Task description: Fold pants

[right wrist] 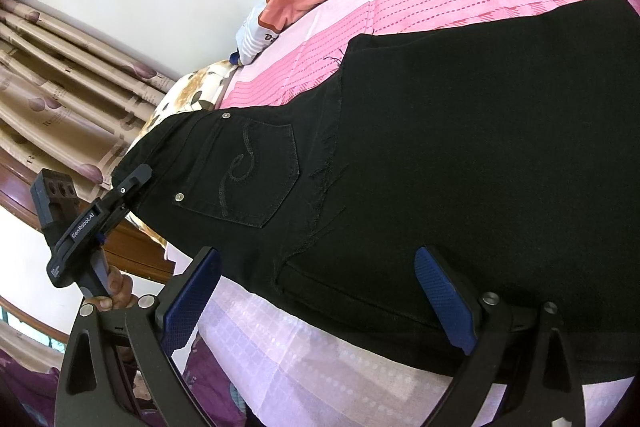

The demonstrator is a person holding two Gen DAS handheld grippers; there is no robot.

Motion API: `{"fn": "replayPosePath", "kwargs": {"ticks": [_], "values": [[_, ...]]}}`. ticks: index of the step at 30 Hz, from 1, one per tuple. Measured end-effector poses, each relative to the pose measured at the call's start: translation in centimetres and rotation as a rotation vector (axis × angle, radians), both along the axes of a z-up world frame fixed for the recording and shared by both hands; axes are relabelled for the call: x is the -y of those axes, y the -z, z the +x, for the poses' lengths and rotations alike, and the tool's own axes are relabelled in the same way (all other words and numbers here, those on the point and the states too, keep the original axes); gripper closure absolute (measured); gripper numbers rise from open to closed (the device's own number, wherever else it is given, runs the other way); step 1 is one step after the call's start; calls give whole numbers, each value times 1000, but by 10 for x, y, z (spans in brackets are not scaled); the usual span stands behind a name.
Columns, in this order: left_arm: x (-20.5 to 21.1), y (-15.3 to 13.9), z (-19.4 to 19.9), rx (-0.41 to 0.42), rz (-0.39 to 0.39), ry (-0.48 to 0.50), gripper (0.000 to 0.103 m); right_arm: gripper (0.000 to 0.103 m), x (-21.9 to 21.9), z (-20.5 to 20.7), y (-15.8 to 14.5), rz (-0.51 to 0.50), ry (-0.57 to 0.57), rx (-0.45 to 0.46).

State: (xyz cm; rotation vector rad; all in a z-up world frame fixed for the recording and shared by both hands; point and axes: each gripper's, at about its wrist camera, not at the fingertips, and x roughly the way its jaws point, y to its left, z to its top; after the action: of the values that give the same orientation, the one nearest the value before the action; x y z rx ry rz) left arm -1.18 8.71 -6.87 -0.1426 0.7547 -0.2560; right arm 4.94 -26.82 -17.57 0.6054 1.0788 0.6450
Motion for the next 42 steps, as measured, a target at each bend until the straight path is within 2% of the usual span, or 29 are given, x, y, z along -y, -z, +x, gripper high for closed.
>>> {"fn": "replayPosePath", "kwargs": {"ticks": [13, 20, 28, 34, 42], "values": [[-4, 0, 1, -1, -39, -14, 73, 7, 6, 1, -1, 34, 26, -2], [3, -5, 1, 4, -38, -10, 73, 7, 44, 4, -11, 139, 165, 11], [22, -24, 1, 35, -48, 33, 73, 7, 132, 1, -19, 326, 413, -14], [45, -40, 4, 59, -64, 76, 73, 7, 163, -7, -21, 281, 481, -24], [84, -58, 8, 83, -80, 148, 73, 7, 180, -9, -10, 309, 497, -50]]}}
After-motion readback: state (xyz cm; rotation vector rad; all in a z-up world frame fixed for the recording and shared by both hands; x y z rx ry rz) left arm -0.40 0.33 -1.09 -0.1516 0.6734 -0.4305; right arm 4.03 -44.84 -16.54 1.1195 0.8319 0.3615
